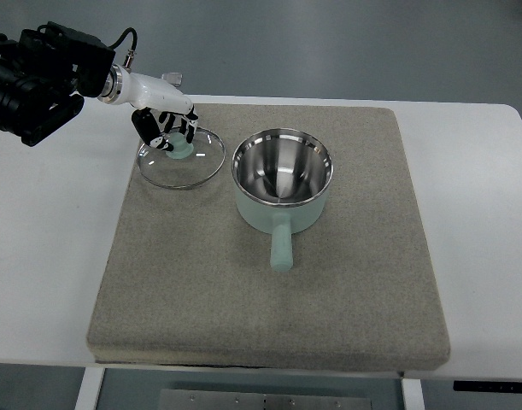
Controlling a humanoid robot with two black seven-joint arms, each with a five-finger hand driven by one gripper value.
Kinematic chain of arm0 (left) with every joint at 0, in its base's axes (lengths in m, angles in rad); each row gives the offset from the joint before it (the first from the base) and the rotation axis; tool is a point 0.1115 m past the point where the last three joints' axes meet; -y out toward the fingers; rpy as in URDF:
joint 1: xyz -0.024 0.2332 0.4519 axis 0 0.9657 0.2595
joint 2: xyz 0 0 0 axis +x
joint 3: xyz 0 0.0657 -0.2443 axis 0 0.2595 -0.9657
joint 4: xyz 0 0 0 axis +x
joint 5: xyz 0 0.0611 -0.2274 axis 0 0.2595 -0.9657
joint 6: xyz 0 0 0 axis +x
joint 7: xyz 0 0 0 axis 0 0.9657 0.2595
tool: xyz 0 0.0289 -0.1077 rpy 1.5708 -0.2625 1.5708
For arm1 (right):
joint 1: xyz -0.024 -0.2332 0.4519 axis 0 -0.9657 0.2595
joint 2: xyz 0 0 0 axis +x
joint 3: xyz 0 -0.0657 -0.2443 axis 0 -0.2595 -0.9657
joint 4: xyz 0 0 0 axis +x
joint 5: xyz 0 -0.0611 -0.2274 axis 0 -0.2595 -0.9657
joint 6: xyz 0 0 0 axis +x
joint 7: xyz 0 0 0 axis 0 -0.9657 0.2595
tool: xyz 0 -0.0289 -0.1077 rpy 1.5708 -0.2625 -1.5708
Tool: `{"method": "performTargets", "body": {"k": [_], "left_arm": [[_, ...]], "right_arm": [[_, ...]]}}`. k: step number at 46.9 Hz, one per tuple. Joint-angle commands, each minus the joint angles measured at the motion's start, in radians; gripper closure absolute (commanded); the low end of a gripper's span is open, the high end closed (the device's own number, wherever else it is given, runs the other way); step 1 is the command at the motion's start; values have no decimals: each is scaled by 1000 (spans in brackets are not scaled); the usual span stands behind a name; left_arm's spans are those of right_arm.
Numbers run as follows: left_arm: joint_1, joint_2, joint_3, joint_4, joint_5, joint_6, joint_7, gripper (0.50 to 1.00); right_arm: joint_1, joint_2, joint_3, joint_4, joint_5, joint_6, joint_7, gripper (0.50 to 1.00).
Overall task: Place lid left of pot with left hand
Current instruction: 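Carry the lid beside the pot and lower it onto the mat, then open the left hand and lift it off the lid knob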
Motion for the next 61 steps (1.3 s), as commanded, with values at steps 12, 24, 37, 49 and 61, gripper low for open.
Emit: {"method": "performTargets", "body": {"k": [12, 24, 37, 49, 61], "left_arm": [[-6, -18, 1, 3, 0, 0, 0, 1000], [-6, -20, 0, 4, 0, 0, 0, 1000], [8, -26, 9, -6, 6, -3, 0, 1000], [8, -27, 26, 3, -17, 0, 0, 1000], [20, -27, 20, -11, -32, 15, 0, 613]], "right_arm": [[0, 0, 0, 0, 0, 0, 0, 579], [0, 0, 0, 0, 0, 0, 0, 579], [0, 0, 0, 0, 0, 0, 0, 579], [0, 0, 0, 0, 0, 0, 0, 579], [0, 0, 0, 0, 0, 0, 0, 579]]}}
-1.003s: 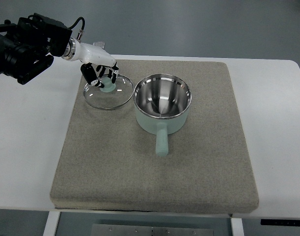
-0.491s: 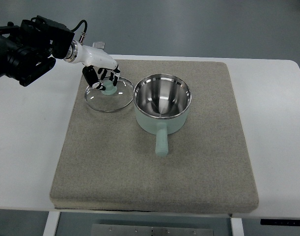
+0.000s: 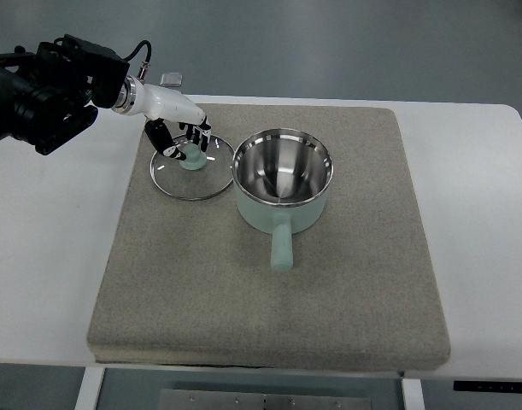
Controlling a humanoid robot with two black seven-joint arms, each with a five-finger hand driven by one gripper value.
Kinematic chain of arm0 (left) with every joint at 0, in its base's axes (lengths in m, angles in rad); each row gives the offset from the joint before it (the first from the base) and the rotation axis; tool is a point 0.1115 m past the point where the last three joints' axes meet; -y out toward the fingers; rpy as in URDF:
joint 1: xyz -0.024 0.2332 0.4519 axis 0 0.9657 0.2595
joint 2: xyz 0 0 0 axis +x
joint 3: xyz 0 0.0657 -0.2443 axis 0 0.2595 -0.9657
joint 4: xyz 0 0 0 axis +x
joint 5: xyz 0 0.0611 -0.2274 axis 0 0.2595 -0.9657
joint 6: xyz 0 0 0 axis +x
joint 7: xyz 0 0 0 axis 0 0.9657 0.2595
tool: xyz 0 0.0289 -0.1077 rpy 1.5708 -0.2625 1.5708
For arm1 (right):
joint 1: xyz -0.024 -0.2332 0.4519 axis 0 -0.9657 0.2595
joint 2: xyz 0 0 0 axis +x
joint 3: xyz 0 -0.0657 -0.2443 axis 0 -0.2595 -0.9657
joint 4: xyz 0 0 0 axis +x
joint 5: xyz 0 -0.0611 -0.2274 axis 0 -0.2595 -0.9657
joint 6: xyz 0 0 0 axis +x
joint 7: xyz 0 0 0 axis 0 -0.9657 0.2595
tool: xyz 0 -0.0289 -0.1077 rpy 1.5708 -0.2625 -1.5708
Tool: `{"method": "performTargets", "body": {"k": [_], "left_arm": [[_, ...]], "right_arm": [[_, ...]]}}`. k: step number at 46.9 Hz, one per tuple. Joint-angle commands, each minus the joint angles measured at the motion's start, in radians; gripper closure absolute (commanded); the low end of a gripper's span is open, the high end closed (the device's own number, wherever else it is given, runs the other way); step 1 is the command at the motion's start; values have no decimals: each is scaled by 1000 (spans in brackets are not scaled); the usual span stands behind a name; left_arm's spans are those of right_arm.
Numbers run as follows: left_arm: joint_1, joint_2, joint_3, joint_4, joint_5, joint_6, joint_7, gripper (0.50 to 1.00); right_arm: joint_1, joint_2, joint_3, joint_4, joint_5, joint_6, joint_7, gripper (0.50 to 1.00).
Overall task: Place lid left of pot with left hand
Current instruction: 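Open the left hand and lift it off the lid knob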
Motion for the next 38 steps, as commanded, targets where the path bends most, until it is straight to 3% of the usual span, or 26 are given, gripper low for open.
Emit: {"method": "performTargets", "body": {"k": [1, 7, 31, 38], "left_arm": [[3, 0, 0, -1, 1, -6, 0, 609], [5, 0, 0, -1, 0, -9, 0, 534], [-11, 18, -153, 16, -76, -9, 0, 510], [5, 5, -175, 102, -177, 1, 0, 508]], "right_arm": [[0, 0, 0, 0, 0, 0, 0, 579], [0, 0, 0, 0, 0, 0, 0, 579], [0, 0, 0, 0, 0, 0, 0, 579], [0, 0, 0, 0, 0, 0, 0, 579]]}}
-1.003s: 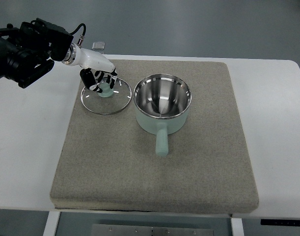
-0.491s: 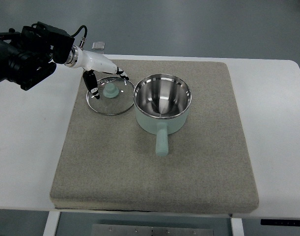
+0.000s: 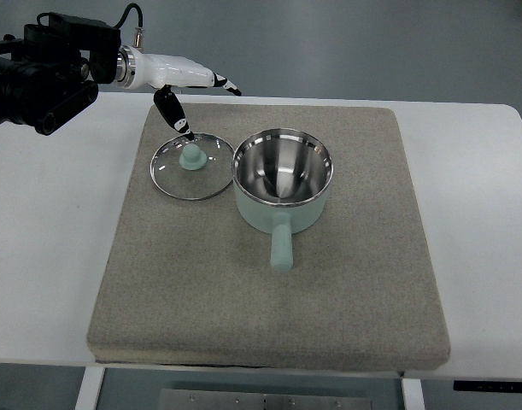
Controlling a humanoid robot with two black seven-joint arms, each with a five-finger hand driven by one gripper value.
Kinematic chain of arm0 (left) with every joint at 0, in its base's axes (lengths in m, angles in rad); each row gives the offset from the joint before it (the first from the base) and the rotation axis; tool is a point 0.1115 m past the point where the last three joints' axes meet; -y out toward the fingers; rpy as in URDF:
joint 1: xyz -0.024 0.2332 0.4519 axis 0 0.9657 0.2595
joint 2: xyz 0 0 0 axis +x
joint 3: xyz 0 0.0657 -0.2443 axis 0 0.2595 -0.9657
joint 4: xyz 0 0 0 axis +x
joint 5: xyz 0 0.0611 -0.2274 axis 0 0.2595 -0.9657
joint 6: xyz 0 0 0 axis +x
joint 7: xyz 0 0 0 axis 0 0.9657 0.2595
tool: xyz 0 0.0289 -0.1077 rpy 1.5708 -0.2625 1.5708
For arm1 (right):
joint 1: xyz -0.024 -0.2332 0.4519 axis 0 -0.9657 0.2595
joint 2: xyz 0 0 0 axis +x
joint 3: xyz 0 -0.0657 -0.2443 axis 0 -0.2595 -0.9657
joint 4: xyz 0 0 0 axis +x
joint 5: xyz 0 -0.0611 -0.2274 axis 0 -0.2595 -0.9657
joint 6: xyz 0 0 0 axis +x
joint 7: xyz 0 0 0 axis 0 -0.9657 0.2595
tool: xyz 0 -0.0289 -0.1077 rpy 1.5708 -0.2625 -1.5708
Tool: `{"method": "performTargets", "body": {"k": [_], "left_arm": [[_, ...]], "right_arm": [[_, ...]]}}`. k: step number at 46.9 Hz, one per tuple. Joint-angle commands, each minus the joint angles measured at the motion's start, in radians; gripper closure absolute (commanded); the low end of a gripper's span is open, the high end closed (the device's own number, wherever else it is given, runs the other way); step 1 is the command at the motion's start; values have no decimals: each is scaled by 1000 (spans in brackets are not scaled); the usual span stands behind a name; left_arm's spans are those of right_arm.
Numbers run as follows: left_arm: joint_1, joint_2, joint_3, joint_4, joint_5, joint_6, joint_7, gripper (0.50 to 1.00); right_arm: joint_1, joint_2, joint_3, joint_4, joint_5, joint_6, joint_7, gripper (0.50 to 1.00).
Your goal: Place lid left of pot with left hand
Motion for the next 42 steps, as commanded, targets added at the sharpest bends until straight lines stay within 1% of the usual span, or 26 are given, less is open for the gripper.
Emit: {"method": "performTargets", "body": {"k": [1, 5, 14, 18, 26, 32, 39, 42], "left_arm": [[9, -12, -12, 63, -81, 2, 0, 510], [51, -33, -13, 122, -165, 4, 0, 510], [123, -131, -36, 340, -363, -1, 0, 508], [146, -159, -56, 400, -474, -2, 0, 508], [175, -171, -82, 402, -726, -4, 0, 508], [207, -179, -174, 399, -951, -7, 0, 508], [264, -205, -329, 399, -1133, 1, 0, 508], [279, -207, -387, 397, -1166, -12, 34, 508]], "right_arm": [[0, 0, 0, 0, 0, 0, 0, 579], [0, 0, 0, 0, 0, 0, 0, 579], [0, 0, 0, 0, 0, 0, 0, 579], [0, 0, 0, 0, 0, 0, 0, 579], [0, 0, 0, 0, 0, 0, 0, 579], [0, 0, 0, 0, 0, 0, 0, 579], [0, 0, 0, 0, 0, 0, 0, 579], [0, 0, 0, 0, 0, 0, 0, 579]]}}
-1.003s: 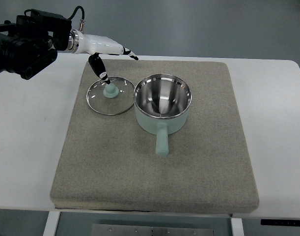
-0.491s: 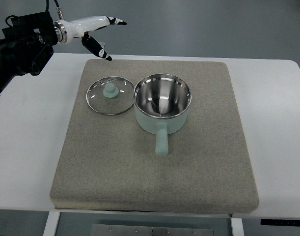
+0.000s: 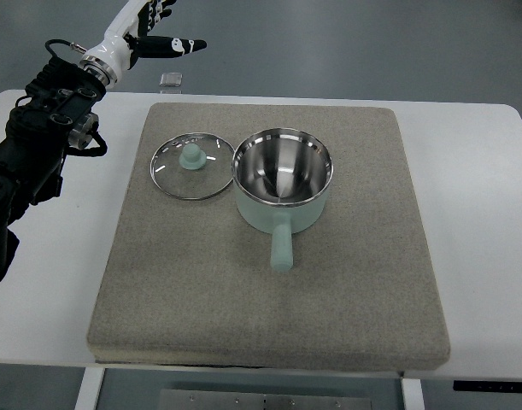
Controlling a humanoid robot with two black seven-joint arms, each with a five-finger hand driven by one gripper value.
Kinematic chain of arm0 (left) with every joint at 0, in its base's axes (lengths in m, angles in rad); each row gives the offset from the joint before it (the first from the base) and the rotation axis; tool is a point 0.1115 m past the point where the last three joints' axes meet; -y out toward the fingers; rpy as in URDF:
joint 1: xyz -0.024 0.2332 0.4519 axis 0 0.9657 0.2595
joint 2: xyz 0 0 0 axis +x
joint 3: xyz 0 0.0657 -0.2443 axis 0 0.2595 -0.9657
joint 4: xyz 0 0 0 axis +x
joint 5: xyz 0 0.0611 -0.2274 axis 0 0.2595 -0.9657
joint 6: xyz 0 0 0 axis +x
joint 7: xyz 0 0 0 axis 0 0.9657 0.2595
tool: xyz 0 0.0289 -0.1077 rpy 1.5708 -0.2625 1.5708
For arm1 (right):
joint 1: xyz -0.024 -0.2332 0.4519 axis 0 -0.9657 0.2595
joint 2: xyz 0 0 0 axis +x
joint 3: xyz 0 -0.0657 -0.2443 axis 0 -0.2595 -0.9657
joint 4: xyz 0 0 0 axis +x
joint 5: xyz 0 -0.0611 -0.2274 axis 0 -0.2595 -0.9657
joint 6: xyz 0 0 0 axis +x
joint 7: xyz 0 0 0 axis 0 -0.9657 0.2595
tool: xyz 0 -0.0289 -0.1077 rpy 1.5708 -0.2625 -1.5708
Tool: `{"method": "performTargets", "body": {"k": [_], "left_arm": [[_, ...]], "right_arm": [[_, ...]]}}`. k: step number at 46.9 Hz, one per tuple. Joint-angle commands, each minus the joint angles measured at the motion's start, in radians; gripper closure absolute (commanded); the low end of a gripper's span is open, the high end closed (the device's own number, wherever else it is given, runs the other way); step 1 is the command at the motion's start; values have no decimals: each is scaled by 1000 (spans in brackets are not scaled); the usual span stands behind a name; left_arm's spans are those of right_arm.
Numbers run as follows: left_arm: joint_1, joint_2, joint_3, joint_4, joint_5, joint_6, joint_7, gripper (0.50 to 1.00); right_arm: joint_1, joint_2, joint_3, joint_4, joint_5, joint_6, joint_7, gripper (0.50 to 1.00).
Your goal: Place lid left of pot with left hand
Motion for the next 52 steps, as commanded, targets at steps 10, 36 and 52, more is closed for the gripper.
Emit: {"method": "performTargets", "body": {"k": [10, 36, 52], "left_arm": [[70, -1, -236, -23, -39, -41, 50, 506], [173, 0, -675, -32, -77, -206, 147, 500], [178, -1, -674, -32, -77, -231, 145, 500]], "right_arm": [[0, 0, 0, 0, 0, 0, 0, 579], [0, 0, 0, 0, 0, 0, 0, 579], [0, 0, 0, 0, 0, 0, 0, 579]]}}
